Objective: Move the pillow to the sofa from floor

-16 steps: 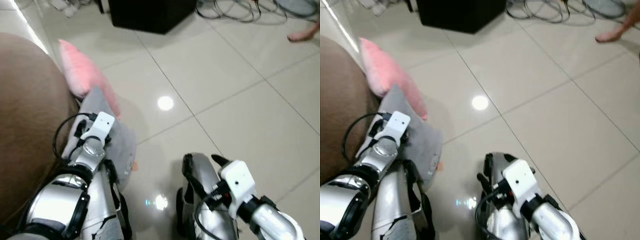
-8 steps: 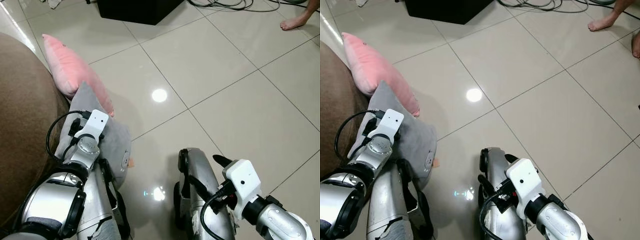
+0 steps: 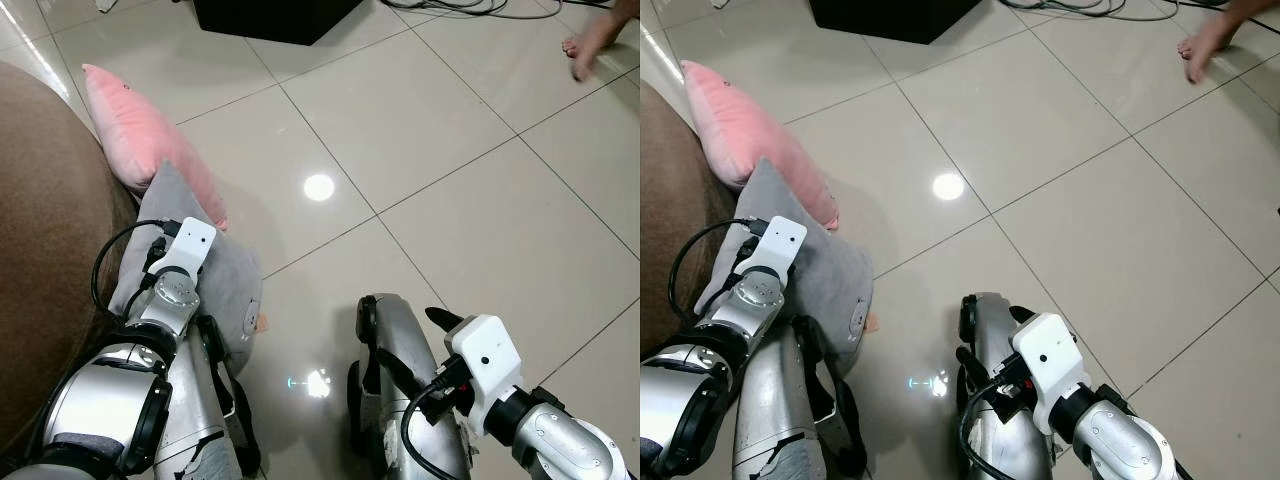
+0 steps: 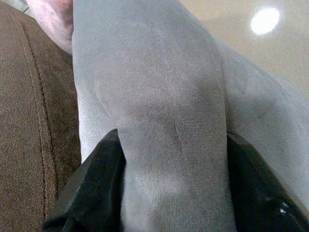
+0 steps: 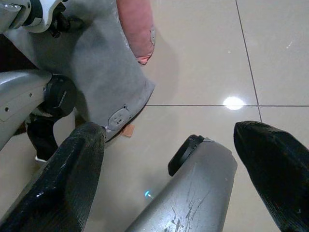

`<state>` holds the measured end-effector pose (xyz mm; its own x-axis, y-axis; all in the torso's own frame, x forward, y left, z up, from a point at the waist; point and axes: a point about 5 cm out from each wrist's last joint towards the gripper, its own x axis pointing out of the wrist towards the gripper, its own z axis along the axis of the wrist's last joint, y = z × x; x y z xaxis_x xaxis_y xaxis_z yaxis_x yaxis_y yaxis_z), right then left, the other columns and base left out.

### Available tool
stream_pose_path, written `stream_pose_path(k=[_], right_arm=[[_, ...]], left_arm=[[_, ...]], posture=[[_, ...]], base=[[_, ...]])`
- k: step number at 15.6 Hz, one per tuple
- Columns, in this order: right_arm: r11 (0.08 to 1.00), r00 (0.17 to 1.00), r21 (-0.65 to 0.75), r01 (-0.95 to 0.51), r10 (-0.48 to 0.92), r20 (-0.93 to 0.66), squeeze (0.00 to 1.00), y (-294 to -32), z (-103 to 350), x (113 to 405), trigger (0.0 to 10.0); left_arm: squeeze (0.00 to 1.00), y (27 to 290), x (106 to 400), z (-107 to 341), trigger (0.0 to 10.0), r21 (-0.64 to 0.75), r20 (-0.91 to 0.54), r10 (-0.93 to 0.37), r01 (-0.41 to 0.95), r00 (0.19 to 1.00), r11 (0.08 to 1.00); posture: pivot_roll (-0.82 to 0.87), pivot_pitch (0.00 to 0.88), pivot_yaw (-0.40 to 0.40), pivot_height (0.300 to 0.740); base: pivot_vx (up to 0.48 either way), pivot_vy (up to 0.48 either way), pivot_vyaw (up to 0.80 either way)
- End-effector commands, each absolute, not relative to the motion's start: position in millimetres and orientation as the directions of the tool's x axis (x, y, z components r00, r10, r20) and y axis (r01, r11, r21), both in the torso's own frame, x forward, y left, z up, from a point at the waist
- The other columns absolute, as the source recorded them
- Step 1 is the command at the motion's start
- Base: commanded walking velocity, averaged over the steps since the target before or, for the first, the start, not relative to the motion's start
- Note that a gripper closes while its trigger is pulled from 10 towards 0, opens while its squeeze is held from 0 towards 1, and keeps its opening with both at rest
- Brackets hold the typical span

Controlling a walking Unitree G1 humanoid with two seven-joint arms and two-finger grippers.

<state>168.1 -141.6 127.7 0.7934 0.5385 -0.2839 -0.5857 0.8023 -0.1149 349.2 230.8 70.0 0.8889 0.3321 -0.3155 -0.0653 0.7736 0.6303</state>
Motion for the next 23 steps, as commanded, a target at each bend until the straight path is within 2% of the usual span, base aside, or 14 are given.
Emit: stream_pose_path(k=[1,19,23], right_arm=[[0.803,0.789,-0.106,-0.587,0.538,-0.295,0.0,-143.7,128.7,163.9,10.0],[0.797,0.789,-0.12,-0.592,0.542,-0.289,0.0,-147.1,129.0,168.5,10.0],[0.797,0.789,-0.124,-0.591,0.539,-0.294,0.0,-149.2,129.2,167.9,10.0]], left_arm=[[0.0,232.2,343.6,61.6,0.0,0.624,-0.351,0.344,-0.056,0.871,0.779],[0.0,230.7,342.7,59.5,0.0,0.602,-0.362,0.336,-0.057,0.87,0.797],[0.0,226.4,343.5,58.8,0.0,0.55,-0.376,0.319,-0.068,0.87,0.833]], posture=[[-0.28,0.331,-0.07,0.511],[-0.29,0.297,-0.078,0.511],[-0.3,0.294,-0.084,0.511]], base=[[0.0,0.0,0.0],[0.0,0.0,0.0],[0.0,0.0,0.0]])
